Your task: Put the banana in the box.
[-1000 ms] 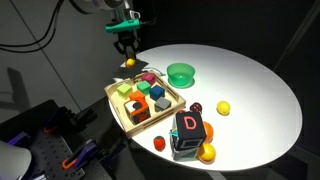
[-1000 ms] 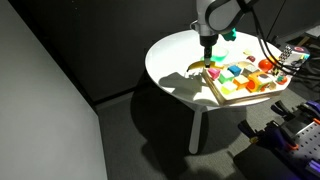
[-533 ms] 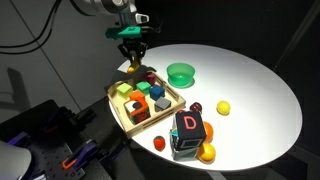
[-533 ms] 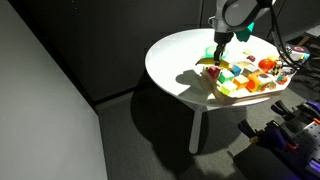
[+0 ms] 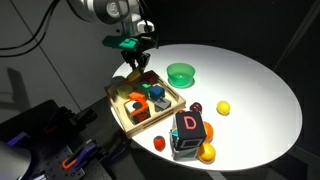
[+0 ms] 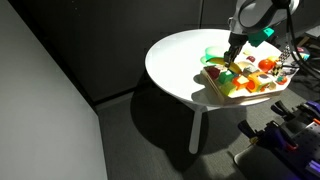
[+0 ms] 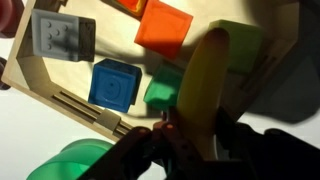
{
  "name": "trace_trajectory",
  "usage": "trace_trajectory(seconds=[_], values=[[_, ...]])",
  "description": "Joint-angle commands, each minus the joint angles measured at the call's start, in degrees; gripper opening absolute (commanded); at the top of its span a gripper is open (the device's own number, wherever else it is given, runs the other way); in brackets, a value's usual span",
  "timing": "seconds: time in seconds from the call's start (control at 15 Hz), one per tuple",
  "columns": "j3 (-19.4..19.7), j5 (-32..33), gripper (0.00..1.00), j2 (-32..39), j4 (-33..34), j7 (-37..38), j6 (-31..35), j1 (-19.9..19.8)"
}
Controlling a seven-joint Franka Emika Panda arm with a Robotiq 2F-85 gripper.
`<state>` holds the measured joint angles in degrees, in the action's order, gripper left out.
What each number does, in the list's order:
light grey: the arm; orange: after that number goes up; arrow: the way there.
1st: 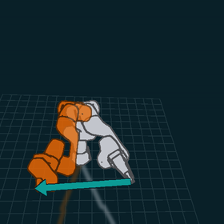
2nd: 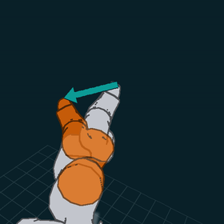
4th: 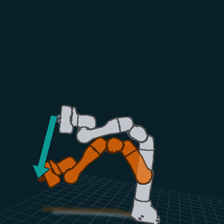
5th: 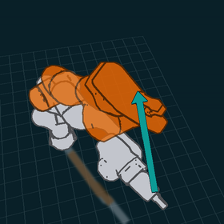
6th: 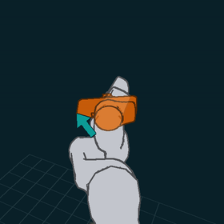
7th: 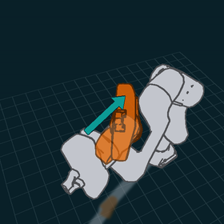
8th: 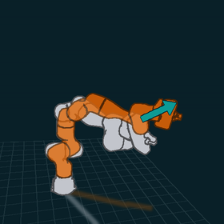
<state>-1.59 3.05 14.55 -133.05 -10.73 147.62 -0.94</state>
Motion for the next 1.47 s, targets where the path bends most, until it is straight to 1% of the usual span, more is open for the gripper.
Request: trace_trajectory(seconds=[0.0,0.2,0.27,0.33,0.4,0.47,0.67,0.73,0.93,1.13,1.2,1.4], values=[[0.5,-3.3,0.15,-2.7,-4.4,2.1,2.6,-1.2],[0.8,-6.0,0.15,-2.4,-6.1,1.7,4.0,-2.0],[0.7,-6.7,0.37,-2.4,-6.6,1.1,4.6,-2.3],[0.9,-6.8,0.65,-2.4,-7.0,1.2,5.3,-2.4],[1.1,-6.5,0.65,-2.5,-7.4,1.4,6.1,-2.3],[1.3,-5.8,0.72,-2.6,-7.7,1.7,6.5,-2.2],[1.9,-3.5,0.96,-3.5,-8.6,2.3,8.9,-1.4],[2.1,-2.3,1.00,-4.1,-8.7,2.6,9.7,-0.9],[2.6,1.9,1.00,-5.7,-8.9,3.6,12.0,0.2],[3.1,6.1,1.00,-7.2,-8.5,5.2,12.8,1.4],[3.2,7.6,1.00,-7.7,-8.3,5.7,12.8,1.8],[2.7,9.9,1.00,-9.4,-7.7,6.6,9.3,2.6]])
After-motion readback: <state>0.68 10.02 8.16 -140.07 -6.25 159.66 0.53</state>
